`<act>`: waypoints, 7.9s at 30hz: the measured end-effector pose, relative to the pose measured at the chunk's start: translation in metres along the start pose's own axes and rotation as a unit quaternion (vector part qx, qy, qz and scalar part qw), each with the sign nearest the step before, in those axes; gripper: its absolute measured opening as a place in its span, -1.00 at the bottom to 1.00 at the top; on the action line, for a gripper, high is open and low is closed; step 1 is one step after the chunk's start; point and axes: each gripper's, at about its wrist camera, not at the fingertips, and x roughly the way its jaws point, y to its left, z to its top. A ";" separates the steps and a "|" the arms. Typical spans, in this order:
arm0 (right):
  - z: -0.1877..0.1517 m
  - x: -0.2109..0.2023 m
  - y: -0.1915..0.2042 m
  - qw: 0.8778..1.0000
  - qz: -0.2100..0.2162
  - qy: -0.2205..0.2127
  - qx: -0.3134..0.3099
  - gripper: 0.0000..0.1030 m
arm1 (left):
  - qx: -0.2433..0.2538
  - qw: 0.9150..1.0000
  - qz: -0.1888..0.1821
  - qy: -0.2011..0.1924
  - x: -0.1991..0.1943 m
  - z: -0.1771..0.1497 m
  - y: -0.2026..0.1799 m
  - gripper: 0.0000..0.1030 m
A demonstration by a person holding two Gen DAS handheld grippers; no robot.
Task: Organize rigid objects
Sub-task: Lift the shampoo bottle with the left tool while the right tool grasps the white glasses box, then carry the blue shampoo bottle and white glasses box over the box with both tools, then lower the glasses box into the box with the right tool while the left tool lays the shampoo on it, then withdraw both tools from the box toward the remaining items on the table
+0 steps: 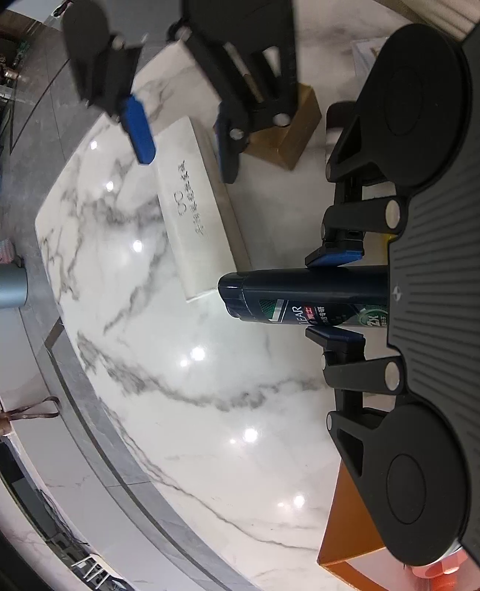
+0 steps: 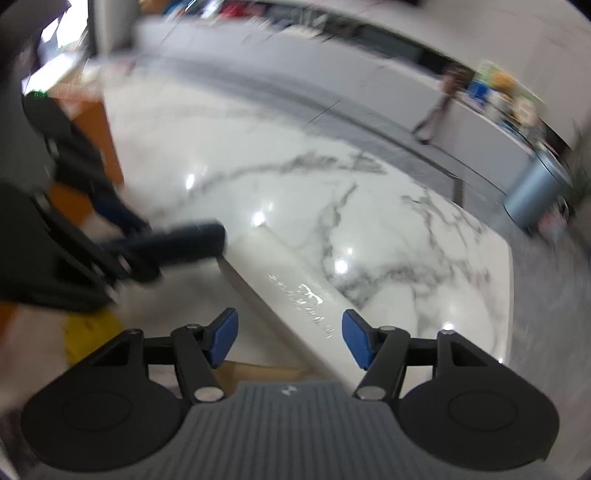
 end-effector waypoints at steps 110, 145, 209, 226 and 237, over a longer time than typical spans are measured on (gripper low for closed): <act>0.138 0.011 0.292 0.985 0.103 0.142 0.009 0.20 | -0.255 0.962 0.014 -0.092 -0.158 -0.235 0.159 -0.26; 0.125 0.053 0.296 0.981 0.156 0.115 -0.031 -1.00 | -0.307 0.949 0.001 -0.075 -0.131 -0.226 0.181 -0.26; 0.070 0.010 0.282 0.901 0.037 0.032 -0.432 0.36 | -0.074 0.996 -0.042 0.041 -0.071 -0.202 0.114 0.07; 0.061 0.008 0.286 0.907 0.008 -0.002 -0.421 0.24 | -0.063 0.997 -0.041 -0.001 -0.075 -0.189 0.125 -0.50; 0.066 -0.019 0.275 0.928 0.014 -0.036 -0.371 0.17 | -0.075 0.996 -0.034 -0.030 -0.115 -0.199 0.127 -0.48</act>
